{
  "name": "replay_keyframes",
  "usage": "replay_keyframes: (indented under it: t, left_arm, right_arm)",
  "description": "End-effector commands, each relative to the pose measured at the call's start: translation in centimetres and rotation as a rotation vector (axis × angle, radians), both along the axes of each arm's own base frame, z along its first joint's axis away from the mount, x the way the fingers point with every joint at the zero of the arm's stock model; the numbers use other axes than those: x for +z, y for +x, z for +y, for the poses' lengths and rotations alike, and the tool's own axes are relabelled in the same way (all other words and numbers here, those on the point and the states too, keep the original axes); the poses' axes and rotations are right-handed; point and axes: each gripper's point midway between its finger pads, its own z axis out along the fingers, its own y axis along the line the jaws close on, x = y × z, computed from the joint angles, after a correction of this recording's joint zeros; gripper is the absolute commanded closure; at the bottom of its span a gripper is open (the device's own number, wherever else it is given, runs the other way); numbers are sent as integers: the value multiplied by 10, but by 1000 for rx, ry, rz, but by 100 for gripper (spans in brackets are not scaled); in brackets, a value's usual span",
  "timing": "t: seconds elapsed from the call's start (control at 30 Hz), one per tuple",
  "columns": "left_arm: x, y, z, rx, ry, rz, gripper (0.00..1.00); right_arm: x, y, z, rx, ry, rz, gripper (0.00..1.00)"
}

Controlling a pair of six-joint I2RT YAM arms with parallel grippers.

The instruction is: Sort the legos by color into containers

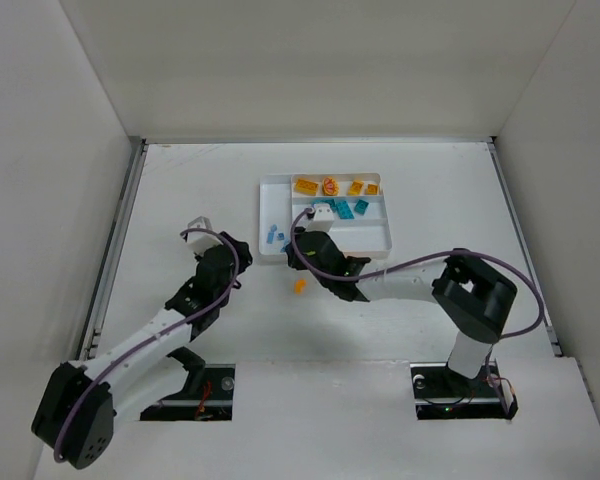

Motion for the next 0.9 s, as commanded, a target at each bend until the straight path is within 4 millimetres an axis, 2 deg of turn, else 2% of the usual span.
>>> replay_keyframes:
  t: [0.0,0.1,0.2,0.27,0.3,0.37,0.4,0.47,0.6,0.73,0.87]
  left_arm:
    - [-5,-16,9,25,-66,7,65]
    - [-3,-24,-1,-25,-80,3,65]
    - [-5,-30,-19,-83,-85,16,65]
    - [-3,-34,-42,-145,-88,16,65]
    - [-3,-36,-51,-173,-82,15,65]
    - [0,-44,-85,-266,-69,15,65]
    - [0,-48,-97,-296,-64,13,65]
    - [0,-59,-134,-380,-34,3,66]
    - [-6,-78,-195,-507,62,-8,66]
    - [-15,-90,-246,-599,122,-4,65]
    - [-38,-94,-285,-653,176,32,65]
  right_arm:
    - [27,26,23,12,96,-43,67]
    - [31,38,23,-7,119,-45,55]
    - [43,40,15,-20,140,-58,52]
    - [48,35,1,-39,139,-71,53]
    - [48,33,-10,-57,135,-74,57]
    - [41,24,-37,-108,118,-72,66]
    - [35,18,-53,-141,112,-69,70]
    - [23,5,-90,-224,107,-59,76]
    - [12,-17,-152,-327,122,-42,77]
    - [8,-28,-202,-416,114,-25,76]
    - [5,-34,-239,-488,101,-16,71]
